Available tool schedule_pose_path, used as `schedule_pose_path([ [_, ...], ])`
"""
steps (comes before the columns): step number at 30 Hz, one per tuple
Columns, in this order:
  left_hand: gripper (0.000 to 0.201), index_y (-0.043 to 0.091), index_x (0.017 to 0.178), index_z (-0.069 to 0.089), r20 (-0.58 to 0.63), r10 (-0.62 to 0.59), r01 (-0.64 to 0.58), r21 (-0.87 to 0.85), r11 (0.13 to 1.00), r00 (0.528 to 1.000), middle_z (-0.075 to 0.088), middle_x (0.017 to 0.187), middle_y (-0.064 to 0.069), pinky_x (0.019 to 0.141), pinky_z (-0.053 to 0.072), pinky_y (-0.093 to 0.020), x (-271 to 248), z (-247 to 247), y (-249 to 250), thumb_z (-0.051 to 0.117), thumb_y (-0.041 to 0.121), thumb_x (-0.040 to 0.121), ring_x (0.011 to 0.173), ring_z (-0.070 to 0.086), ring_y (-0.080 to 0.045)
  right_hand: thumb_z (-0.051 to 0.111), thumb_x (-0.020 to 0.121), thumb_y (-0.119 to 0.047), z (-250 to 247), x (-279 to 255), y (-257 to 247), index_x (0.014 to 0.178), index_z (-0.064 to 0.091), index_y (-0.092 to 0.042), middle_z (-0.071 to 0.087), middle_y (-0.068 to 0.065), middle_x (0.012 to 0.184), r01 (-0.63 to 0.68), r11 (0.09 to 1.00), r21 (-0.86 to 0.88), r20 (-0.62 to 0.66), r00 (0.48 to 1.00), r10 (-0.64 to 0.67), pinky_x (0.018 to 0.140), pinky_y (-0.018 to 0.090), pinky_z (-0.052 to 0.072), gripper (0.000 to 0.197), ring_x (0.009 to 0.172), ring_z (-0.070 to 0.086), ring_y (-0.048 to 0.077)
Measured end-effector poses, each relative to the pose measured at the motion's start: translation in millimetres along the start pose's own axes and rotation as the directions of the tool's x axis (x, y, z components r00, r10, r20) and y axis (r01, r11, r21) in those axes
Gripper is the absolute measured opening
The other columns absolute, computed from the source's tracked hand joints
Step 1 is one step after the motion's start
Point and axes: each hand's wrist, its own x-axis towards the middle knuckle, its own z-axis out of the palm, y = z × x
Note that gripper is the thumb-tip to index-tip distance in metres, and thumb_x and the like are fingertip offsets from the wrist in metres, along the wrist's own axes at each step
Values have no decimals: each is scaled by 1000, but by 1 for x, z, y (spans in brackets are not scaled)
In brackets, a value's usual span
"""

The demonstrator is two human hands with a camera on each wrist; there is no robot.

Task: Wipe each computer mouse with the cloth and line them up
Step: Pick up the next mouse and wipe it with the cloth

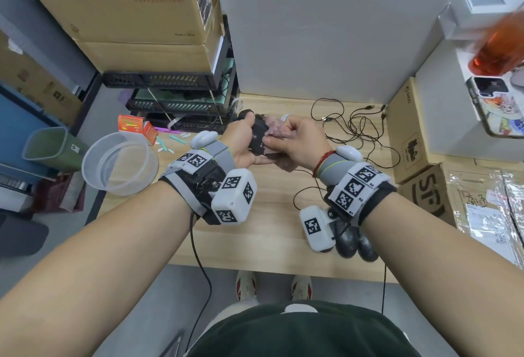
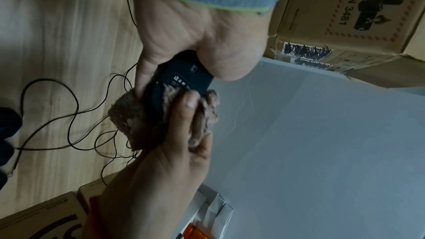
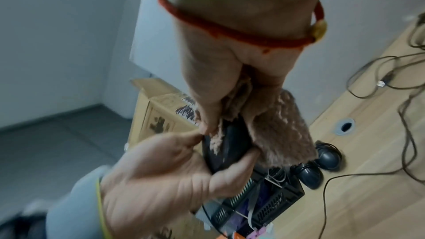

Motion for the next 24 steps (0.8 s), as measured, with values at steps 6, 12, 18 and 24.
schedule_pose_path([
  [6, 37, 12, 125, 56, -57, -10, 10, -1, 1000, 998, 71, 101, -9, 75, 53, -44, -9, -10, 6, 46, 41, 105, 89, 67, -25, 86, 69, -24, -26, 3, 6, 77, 54, -26, 72, 18, 91, -45, 943, 329, -63, 996, 70, 76, 52, 59, 34, 84, 70, 31],
  [12, 83, 0, 119, 69, 222, -34, 58, -106, 993, 974, 71, 111, -18, 80, 59, -40, -18, -4, 6, 21, 67, 101, 96, 70, -28, 60, 98, -26, -22, -13, -12, 95, 62, -9, 60, -5, 74, 46, 947, 317, 224, 967, -122, 57, 25, 44, 18, 64, 58, 16],
  [18, 105, 2, 128, 52, 444, -8, -42, 103, 994, 896, 59, 123, -22, 92, 53, -44, -29, 9, -3, 2, 83, 86, 113, 59, -35, 71, 88, -7, -13, -4, -16, 94, 66, -16, 60, -1, 67, 65, 988, 141, 70, 995, -75, 38, 26, 48, 12, 44, 55, 8],
  [24, 115, 0, 112, 62, 420, 22, -48, 51, 997, 907, 68, 108, -19, 87, 60, -43, -30, 8, 2, 0, 91, 78, 93, 71, -30, 74, 87, -7, -13, -6, -25, 88, 61, -16, 57, 3, 63, -11, 975, 221, 166, 986, -26, 40, 25, 50, 16, 41, 51, 11],
])
